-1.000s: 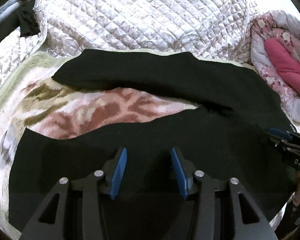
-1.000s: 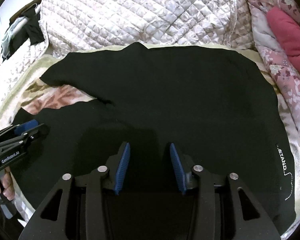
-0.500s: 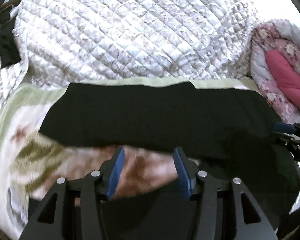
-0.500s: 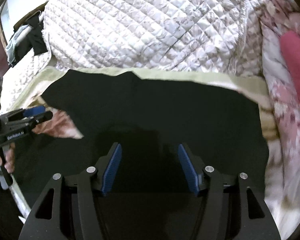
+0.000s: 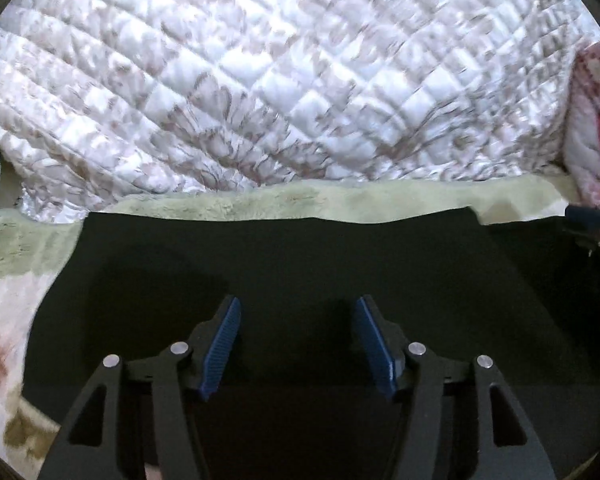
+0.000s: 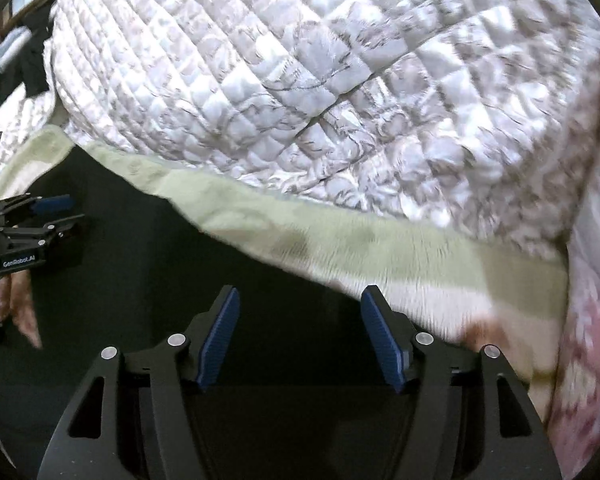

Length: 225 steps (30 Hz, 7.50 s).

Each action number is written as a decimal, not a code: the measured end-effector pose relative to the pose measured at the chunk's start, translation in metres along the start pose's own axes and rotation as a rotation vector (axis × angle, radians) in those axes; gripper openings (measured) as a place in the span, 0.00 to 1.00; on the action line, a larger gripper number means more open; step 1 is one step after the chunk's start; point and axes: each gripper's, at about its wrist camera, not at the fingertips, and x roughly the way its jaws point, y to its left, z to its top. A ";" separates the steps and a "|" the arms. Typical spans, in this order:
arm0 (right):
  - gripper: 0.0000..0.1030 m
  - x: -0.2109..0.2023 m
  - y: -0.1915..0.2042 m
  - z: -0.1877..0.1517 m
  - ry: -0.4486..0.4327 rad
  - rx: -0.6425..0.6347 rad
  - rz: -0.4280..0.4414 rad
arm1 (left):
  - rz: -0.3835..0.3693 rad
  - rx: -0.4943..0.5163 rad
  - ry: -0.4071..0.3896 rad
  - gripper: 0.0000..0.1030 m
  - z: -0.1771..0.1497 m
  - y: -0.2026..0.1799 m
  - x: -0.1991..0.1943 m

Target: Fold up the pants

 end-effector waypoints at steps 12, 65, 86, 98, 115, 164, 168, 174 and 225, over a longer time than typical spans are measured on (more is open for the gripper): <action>0.07 0.022 0.017 0.015 0.105 -0.105 0.027 | 0.049 0.047 -0.001 0.21 0.007 -0.013 0.011; 0.42 -0.169 0.088 -0.226 -0.077 0.503 0.296 | 0.037 -0.106 0.004 0.05 -0.122 0.033 -0.118; 0.50 -0.199 0.085 -0.267 -0.125 0.548 0.214 | -0.098 -0.629 -0.078 0.22 -0.254 0.146 -0.183; 0.50 -0.214 0.049 -0.300 -0.165 0.783 0.100 | -0.054 -0.596 -0.078 0.23 -0.239 0.140 -0.173; 0.09 -0.222 0.017 -0.281 -0.262 0.888 0.027 | -0.007 -0.570 -0.110 0.04 -0.232 0.144 -0.188; 0.26 -0.164 0.039 -0.185 -0.114 0.437 -0.198 | 0.016 -0.209 -0.049 0.23 -0.162 0.078 -0.143; 0.25 -0.155 0.015 -0.204 -0.112 0.520 -0.235 | 0.074 -0.358 -0.019 0.16 -0.174 0.122 -0.123; 0.25 -0.163 0.019 -0.204 -0.175 0.528 -0.265 | 0.095 -0.390 -0.065 0.09 -0.176 0.129 -0.131; 0.65 -0.146 0.202 -0.222 -0.170 0.068 -0.084 | 0.002 -0.080 -0.088 0.37 -0.227 -0.015 -0.184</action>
